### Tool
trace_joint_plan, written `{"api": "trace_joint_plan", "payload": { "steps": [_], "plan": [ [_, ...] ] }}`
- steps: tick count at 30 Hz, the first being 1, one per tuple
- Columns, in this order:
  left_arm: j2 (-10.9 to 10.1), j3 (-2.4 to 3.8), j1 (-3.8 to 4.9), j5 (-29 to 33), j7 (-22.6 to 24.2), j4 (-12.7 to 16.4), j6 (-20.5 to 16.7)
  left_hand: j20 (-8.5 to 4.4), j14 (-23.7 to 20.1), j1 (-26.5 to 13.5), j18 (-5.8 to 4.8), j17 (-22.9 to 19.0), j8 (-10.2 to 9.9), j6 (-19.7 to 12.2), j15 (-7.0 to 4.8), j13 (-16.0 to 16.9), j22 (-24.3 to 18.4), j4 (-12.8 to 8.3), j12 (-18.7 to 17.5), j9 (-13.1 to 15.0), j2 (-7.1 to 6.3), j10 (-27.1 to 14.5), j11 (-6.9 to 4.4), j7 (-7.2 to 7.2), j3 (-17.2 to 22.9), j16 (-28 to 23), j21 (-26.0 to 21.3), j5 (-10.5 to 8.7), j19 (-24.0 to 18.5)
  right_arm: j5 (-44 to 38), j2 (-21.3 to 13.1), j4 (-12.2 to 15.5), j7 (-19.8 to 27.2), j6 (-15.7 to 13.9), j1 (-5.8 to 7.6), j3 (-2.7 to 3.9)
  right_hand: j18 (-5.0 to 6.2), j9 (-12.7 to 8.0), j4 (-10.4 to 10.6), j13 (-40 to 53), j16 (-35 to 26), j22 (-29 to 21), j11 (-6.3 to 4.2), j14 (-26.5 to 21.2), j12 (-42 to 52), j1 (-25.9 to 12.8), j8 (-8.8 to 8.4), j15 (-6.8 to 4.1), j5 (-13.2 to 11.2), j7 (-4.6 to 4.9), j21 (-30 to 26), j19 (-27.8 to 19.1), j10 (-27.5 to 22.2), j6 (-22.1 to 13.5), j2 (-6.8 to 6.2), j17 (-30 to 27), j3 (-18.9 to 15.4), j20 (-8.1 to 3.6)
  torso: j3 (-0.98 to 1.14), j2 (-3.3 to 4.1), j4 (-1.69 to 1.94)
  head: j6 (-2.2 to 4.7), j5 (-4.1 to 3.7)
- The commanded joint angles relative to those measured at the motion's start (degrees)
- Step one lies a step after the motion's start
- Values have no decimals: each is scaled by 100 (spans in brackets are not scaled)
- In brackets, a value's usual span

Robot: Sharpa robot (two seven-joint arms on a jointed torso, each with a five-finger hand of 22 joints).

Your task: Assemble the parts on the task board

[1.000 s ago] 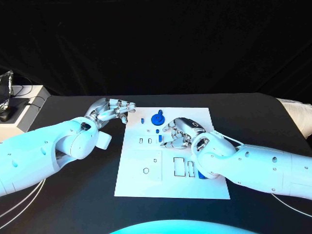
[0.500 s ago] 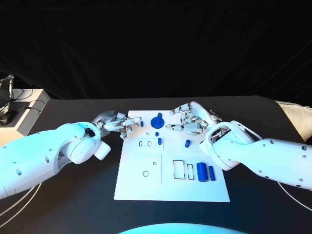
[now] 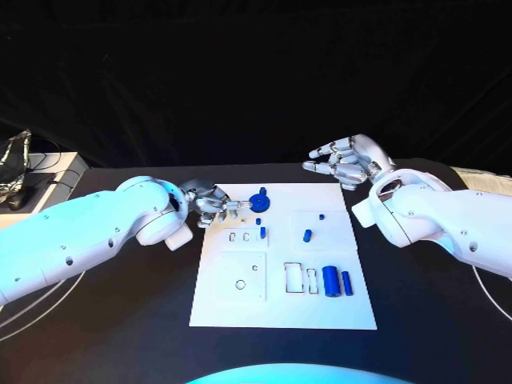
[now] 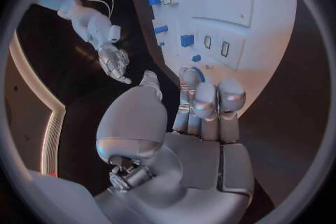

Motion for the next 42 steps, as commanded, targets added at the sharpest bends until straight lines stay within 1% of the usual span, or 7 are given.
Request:
{"api": "trace_joint_plan", "payload": {
  "steps": [1, 3, 4, 7, 13, 20, 42],
  "plan": [
    [173, -115, 175, -489, -765, -101, 574, 44, 36, 17, -72, 100, -255, 24, 11, 71, 66, 2, -85, 162, 38, -3, 42, 46, 12, -88, -13, 18, 29, 534, 12, -109, 202, 348, 22, 1, -43, 9, -43, 7, 21, 808, 18, 13, 21, -9, -17, -38, 39, 22, 19, 249, 28, -39, 65, -3, -2, -36, 37, -63, -30, -34, 41],
    [287, -191, 261, -508, -901, -165, 666, 57, 21, 85, -67, 106, -390, -3, 31, 75, 70, -19, -131, 161, 35, -28, 68, 84, 94, -123, -30, 22, 15, 554, 22, -171, 179, 383, 32, 2, -35, 21, -92, 7, 16, 804, 23, 13, 6, -18, -45, -34, 106, 28, 7, 244, 16, -48, 88, -9, -29, -28, 54, -77, -39, -46, 48],
    [380, -238, 313, -519, -1004, -222, 745, 95, 28, -31, -57, 182, -680, 168, 57, 96, 118, 51, -198, 185, -178, 4, 93, 95, 589, -171, -63, 15, 6, 561, 32, -215, 153, 419, 37, 2, -34, 20, -95, 6, 15, 802, 24, 12, 2, -20, -51, -33, 145, 31, 0, 243, 14, -55, 87, -10, -32, -28, 61, -84, -40, -58, 48],
    [517, -291, 366, -529, -1146, -320, 854, 94, 39, -244, -48, 236, -943, 185, 55, 134, 170, 17, -221, 227, -713, -7, 108, 142, 1930, -206, -92, 37, 19, 558, 50, -276, 120, 450, 42, 2, -30, 18, -103, -3, 2, 797, 30, 7, -14, -30, -71, -29, 163, 40, -23, 238, -1, -76, 85, -26, -42, -25, 69, -88, -47, -71, 47],
    [815, -341, 413, -537, -1338, -529, 1038, 83, 73, -381, -54, 321, -973, 256, 36, 174, 281, -58, -230, 475, -976, 24, 74, 102, 3079, -216, -128, 12, 61, 515, 74, -365, 68, 479, 47, 3, -28, 21, -122, -3, -2, 797, 34, 9, -18, -32, -93, -26, 230, 48, -25, 237, -2, -88, 87, -29, -48, -21, 59, -86, -39, -101, 33],
    [1139, -358, 427, -533, -1484, -763, 1231, 83, 66, -602, -59, 356, -1056, 248, 42, 203, 364, -383, -256, 620, -996, 9, 79, 110, 3528, -250, -196, 18, 66, 440, 106, -425, -7, 514, 49, 3, -25, 24, -130, -3, -5, 794, 35, 9, -20, -42, -105, -25, 265, 49, -37, 236, -3, -89, 86, -34, -56, -19, 58, -72, -50, -128, 29],
    [1573, -408, 427, -408, -1528, -1225, 1660, 95, 17, -607, -53, 305, -1191, 287, 57, 181, 398, -449, -277, 635, -929, -20, 95, 127, 3508, -325, -322, 14, 15, 309, 174, -477, -129, 557, 56, 3, -18, 29, -109, -12, -15, 791, 44, 7, -35, -94, -153, -18, 245, 61, -53, 236, -11, -107, 83, -51, -74, -11, 61, -61, -47, -169, 1]
  ]
}}
